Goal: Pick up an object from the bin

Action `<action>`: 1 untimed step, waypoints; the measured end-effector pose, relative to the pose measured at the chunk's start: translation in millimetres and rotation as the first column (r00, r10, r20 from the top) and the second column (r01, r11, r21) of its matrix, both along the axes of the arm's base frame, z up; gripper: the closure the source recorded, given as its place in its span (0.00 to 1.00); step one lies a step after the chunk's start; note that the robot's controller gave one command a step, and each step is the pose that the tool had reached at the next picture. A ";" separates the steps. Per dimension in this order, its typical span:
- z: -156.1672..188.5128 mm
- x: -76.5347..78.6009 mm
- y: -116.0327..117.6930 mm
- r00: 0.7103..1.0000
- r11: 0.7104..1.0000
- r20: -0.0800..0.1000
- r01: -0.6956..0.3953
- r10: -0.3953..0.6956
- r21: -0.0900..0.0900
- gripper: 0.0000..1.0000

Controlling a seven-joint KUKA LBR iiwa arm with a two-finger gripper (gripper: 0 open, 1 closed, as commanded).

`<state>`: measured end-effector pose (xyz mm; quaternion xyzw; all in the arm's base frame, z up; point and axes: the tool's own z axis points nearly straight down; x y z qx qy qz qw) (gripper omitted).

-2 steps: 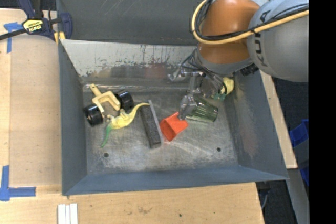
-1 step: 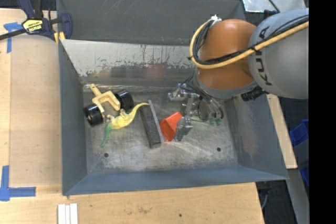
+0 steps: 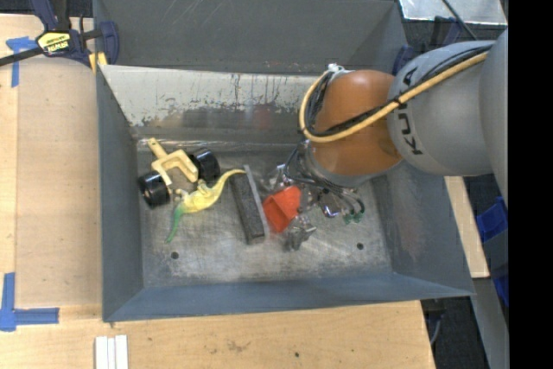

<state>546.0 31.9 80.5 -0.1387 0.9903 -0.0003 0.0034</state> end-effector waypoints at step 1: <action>-8.9 -0.5 7.4 0.987 0.987 0.008 0.158 -0.158 0.004 1.00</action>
Offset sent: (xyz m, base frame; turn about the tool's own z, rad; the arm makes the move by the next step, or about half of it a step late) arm 0.0000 0.0000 0.0000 0.0000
